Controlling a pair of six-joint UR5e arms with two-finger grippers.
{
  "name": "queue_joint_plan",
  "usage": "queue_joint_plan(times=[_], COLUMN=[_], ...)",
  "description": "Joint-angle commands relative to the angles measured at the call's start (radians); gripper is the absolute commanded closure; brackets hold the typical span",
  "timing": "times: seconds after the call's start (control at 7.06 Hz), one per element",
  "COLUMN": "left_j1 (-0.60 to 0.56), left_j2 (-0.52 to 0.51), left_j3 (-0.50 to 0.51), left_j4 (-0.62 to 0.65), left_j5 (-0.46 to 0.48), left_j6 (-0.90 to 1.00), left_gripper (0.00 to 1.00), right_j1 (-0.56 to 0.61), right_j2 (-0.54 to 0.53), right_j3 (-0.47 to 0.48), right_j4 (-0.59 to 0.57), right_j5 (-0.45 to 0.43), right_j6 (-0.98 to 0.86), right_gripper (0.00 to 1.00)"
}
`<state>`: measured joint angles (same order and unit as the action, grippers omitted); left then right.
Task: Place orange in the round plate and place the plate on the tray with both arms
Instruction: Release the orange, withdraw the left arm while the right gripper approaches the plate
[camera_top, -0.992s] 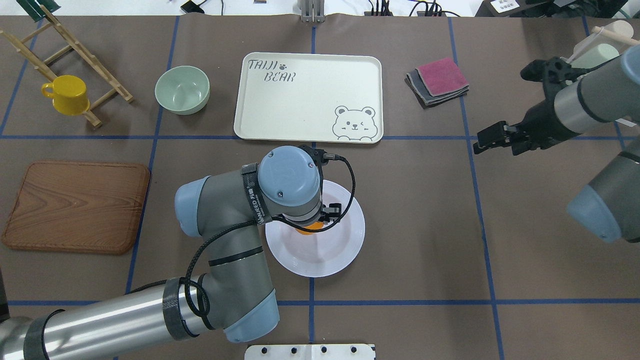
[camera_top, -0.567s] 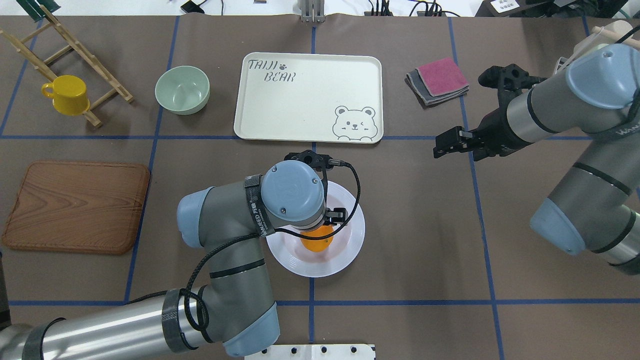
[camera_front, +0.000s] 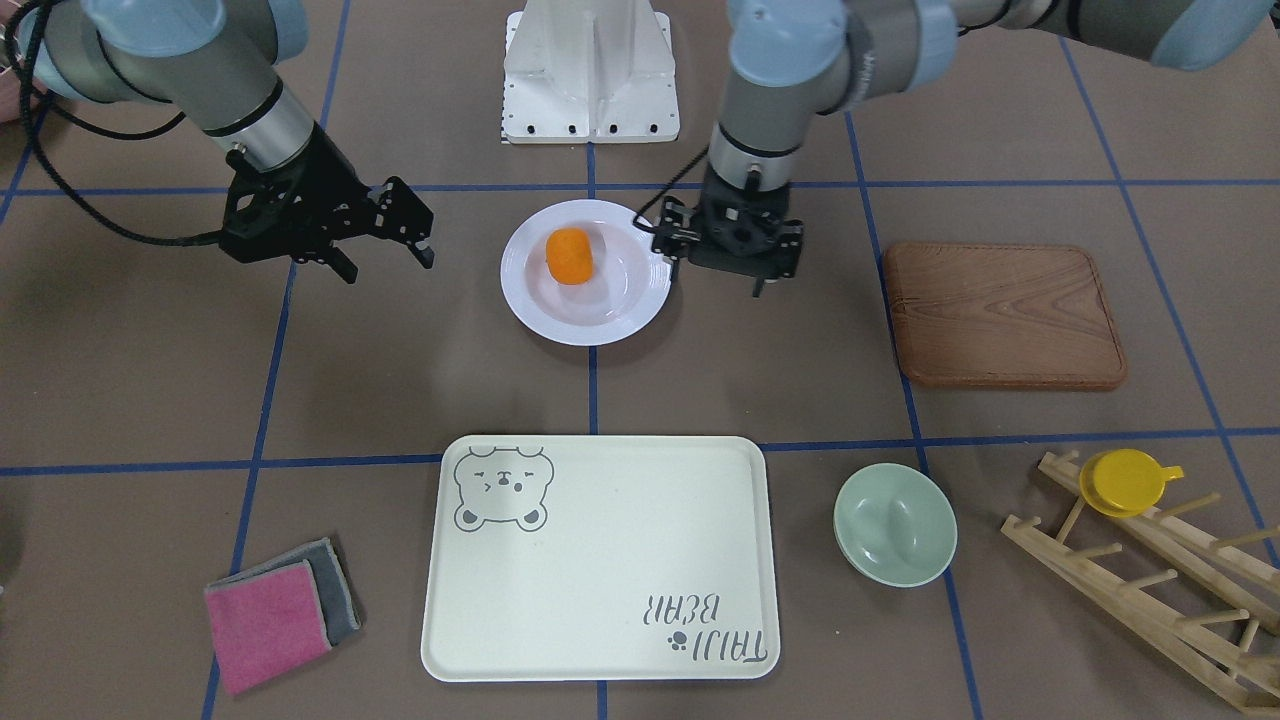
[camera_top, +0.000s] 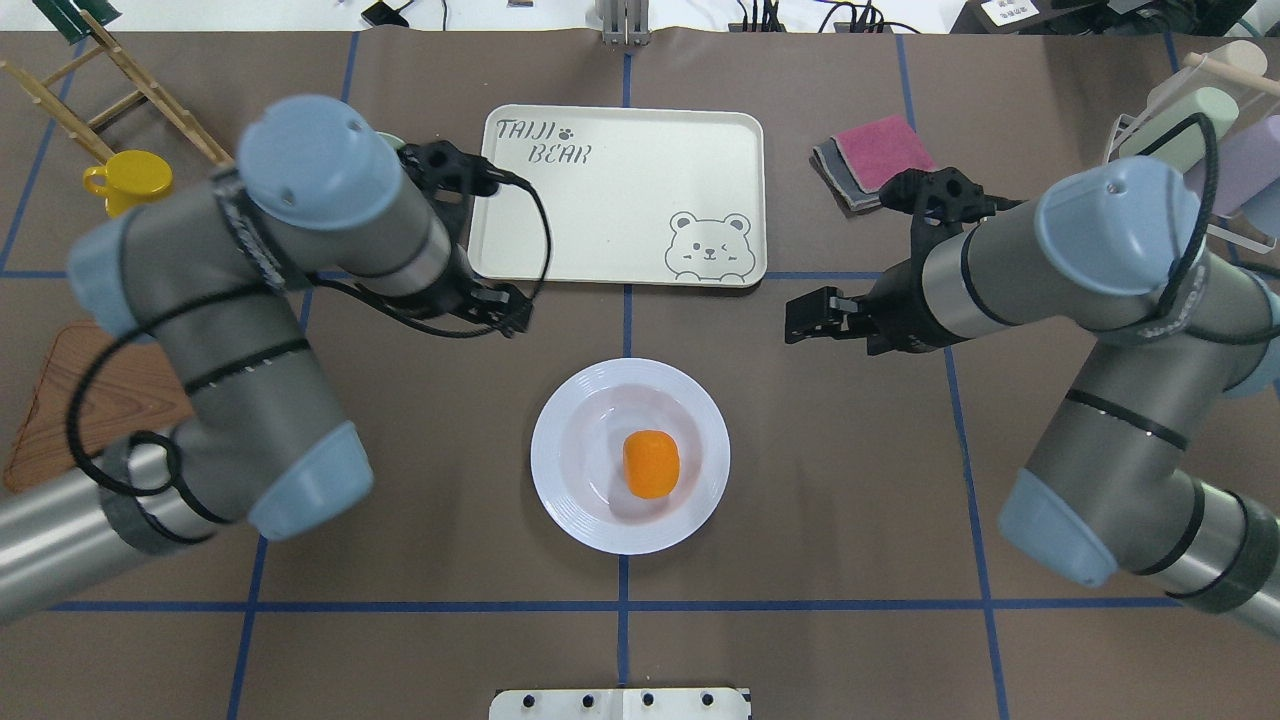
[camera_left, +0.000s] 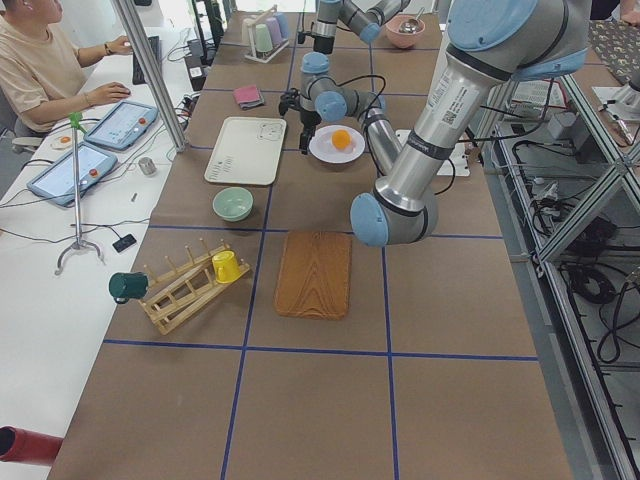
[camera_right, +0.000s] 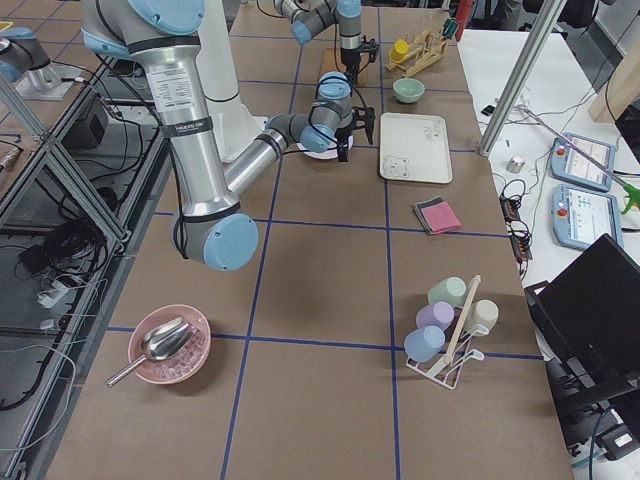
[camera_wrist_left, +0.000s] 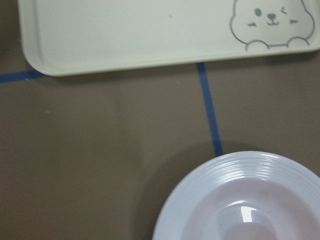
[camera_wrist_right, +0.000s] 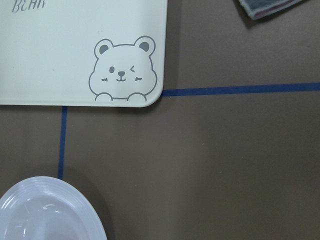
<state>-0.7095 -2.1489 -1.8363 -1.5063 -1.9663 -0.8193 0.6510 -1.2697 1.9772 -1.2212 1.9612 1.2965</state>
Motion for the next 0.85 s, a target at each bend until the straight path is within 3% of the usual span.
queue_joint_plan(times=[0.0,0.14,0.28,0.43,0.57,0.71], left_j1=[-0.227,-0.334,-0.47,-0.602,-0.737,-0.84], left_j2=[0.169,0.222,0.266,0.279,0.277,0.277], left_j3=[-0.011,0.003,0.055,0.156,0.286,0.418], left_j4=[0.011,0.011,0.006,0.011,0.009,0.006], left_j5=[-0.052,-0.068,-0.194,-0.3,-0.331,-0.382], left_j6=[0.405,0.578,0.744,0.981,1.166,1.207], left_gripper=[0.0,0.0,0.0,0.0,0.0,0.0], right_j1=[-0.158,-0.231,-0.297,-0.329,-0.358,-0.393], right_j2=[-0.003,-0.008,-0.011,-0.048,-0.13,-0.164], right_j3=[-0.01,-0.046,-0.063,-0.061,-0.08,-0.148], right_j4=[0.202,0.288,0.34,0.411,0.584,0.756], right_j5=[-0.221,-0.34,-0.458,-0.513,-0.557,-0.643], right_j6=[0.195,0.287,0.375,0.436,0.507,0.535], right_gripper=[0.0,0.0,0.0,0.0,0.0,0.0])
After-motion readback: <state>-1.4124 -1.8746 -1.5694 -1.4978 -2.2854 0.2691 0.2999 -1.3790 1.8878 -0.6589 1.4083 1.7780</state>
